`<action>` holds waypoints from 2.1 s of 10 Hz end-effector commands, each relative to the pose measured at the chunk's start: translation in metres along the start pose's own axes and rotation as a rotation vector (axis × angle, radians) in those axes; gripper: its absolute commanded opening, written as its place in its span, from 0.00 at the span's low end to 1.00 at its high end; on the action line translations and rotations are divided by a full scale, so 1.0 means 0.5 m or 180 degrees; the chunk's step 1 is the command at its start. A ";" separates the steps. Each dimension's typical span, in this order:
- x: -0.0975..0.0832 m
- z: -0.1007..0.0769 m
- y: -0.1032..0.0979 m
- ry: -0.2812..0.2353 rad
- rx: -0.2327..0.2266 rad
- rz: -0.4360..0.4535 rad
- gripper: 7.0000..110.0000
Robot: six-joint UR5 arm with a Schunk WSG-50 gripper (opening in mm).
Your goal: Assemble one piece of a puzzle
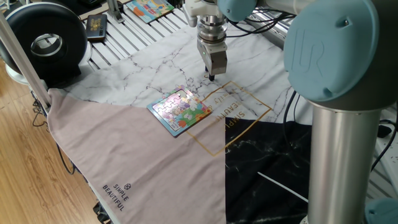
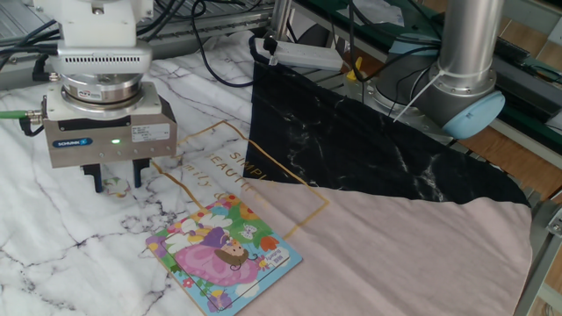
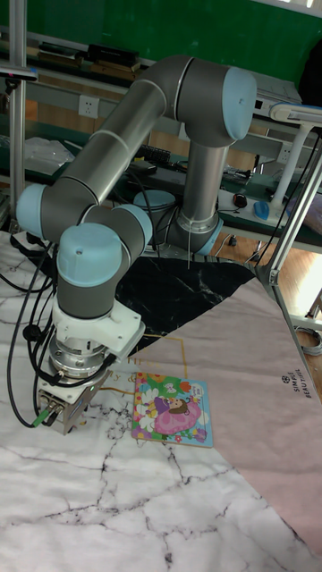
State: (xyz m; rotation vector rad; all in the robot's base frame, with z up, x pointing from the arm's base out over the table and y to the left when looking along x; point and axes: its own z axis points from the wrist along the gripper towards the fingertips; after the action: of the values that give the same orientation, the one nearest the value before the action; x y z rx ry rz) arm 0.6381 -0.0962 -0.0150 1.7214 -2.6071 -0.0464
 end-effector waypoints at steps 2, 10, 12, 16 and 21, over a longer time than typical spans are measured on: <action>-0.004 0.000 0.000 -0.0044 -0.0010 0.0019 0.36; -0.002 0.000 -0.010 -0.0044 0.0086 0.0079 0.15; -0.004 0.009 -0.015 -0.0072 0.0090 0.0069 0.15; 0.001 -0.030 -0.023 0.0031 0.0157 0.0085 0.15; -0.005 -0.028 -0.006 -0.0035 0.0048 0.0230 0.15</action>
State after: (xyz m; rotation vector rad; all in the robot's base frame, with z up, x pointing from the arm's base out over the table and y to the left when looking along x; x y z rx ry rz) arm 0.6440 -0.0973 -0.0066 1.6707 -2.6585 -0.0143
